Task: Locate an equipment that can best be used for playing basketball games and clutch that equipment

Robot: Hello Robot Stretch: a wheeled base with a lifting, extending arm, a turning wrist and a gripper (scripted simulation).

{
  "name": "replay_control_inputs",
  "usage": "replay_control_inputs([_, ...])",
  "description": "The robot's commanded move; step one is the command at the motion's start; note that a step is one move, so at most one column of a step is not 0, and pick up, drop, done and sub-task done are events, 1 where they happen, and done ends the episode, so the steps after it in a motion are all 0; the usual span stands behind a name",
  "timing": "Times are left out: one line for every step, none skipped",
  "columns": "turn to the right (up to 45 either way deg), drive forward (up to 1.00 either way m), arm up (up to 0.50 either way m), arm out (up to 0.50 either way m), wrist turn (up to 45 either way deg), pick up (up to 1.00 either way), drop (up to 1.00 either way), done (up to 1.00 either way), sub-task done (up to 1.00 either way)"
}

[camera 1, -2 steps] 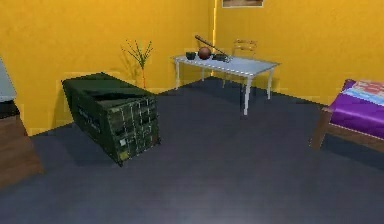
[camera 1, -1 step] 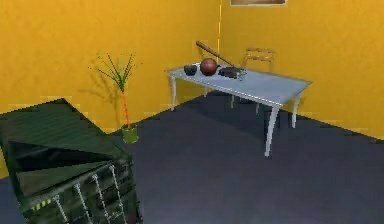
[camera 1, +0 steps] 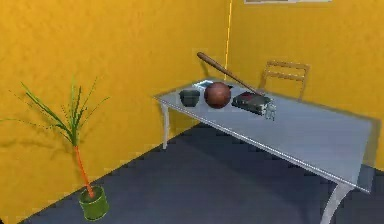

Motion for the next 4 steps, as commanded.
replay_control_inputs([0.0, 0.8, 0.0, 0.0, 0.0, 0.0, 0.0, 0.0, 0.0])
replay_control_inputs([42.0, 0.0, 0.0, 0.0, 0.0, 0.0, 0.0, 0.0, 0.0])
replay_control_inputs([0.0, 0.05, 0.0, 0.0, 0.0, 0.0, 0.0, 0.0, 0.0])
replay_control_inputs([-45.0, 0.0, 0.0, 0.0, 0.0, 0.0, 0.0, 0.0, 0.0])
